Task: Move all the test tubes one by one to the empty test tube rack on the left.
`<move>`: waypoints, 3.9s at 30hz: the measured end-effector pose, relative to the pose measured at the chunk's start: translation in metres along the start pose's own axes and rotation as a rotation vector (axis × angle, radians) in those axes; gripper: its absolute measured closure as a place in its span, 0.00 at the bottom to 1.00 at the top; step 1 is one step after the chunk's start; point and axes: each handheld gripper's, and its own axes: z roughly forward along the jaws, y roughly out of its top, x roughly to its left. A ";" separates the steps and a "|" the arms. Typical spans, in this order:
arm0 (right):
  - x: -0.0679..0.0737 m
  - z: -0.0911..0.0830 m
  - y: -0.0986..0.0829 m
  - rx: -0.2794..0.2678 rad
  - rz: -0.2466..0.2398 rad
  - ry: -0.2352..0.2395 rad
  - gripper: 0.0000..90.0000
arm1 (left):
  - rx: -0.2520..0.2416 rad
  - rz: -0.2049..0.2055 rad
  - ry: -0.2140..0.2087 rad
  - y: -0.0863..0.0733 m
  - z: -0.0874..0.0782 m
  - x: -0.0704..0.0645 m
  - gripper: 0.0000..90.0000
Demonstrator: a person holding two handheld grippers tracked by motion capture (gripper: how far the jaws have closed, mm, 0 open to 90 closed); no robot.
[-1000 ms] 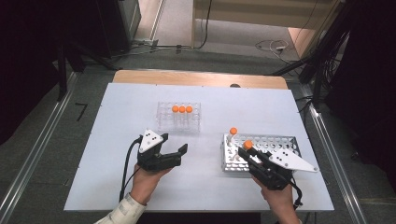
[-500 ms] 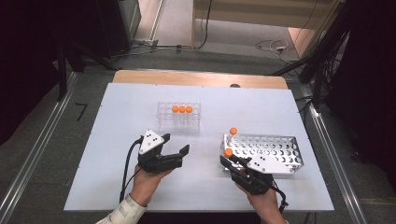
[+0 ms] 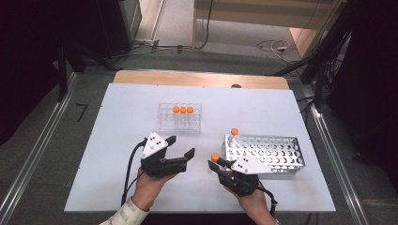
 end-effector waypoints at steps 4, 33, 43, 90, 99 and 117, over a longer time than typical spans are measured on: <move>0.003 0.006 0.000 0.007 -0.010 0.007 0.80 | -0.003 0.009 -0.011 0.001 -0.001 -0.004 0.25; 0.022 0.031 0.005 0.023 -0.042 0.057 0.80 | 0.036 0.116 -0.169 -0.005 0.005 -0.030 0.70; 0.021 0.030 0.006 0.023 -0.033 0.057 0.80 | 0.030 0.124 -0.161 -0.006 0.006 -0.030 0.77; -0.014 -0.028 -0.005 0.031 0.031 -0.003 0.20 | -0.031 -0.001 0.018 0.036 0.003 0.041 0.78; -0.023 -0.037 -0.011 0.026 0.051 -0.032 0.21 | -0.052 -0.005 0.064 0.050 0.005 0.053 0.78; -0.031 -0.042 -0.014 0.024 0.069 -0.050 0.21 | -0.074 0.004 0.200 0.082 0.025 0.079 0.78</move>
